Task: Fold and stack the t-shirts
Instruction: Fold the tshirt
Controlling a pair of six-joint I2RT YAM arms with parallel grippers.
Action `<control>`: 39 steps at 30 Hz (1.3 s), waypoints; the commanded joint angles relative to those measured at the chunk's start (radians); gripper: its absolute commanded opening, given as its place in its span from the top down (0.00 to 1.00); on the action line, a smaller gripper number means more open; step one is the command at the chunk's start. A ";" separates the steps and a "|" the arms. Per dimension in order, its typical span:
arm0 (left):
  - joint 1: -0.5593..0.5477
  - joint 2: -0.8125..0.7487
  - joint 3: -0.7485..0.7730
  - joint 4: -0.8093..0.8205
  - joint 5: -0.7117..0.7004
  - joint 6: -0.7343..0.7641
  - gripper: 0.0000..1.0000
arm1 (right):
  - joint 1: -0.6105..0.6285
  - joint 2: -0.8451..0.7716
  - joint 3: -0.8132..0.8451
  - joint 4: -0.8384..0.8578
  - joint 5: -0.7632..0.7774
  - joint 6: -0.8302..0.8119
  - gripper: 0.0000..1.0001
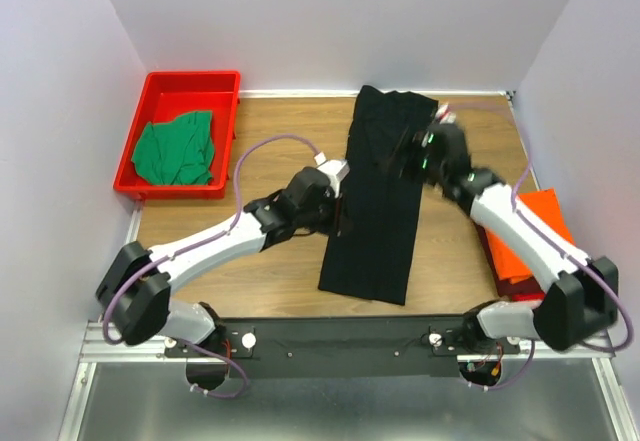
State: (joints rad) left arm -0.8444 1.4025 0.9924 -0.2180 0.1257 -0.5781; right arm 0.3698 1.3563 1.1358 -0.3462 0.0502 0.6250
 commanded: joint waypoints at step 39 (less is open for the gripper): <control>-0.091 0.021 -0.305 -0.011 -0.074 -0.042 0.59 | 0.231 -0.312 -0.690 -0.249 -0.168 0.216 0.37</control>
State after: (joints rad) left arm -0.9260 1.4158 0.6666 -0.2405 0.0566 -0.6216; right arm 0.5613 1.0107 0.4473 -0.6125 -0.1207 0.8204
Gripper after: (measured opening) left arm 0.428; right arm 0.631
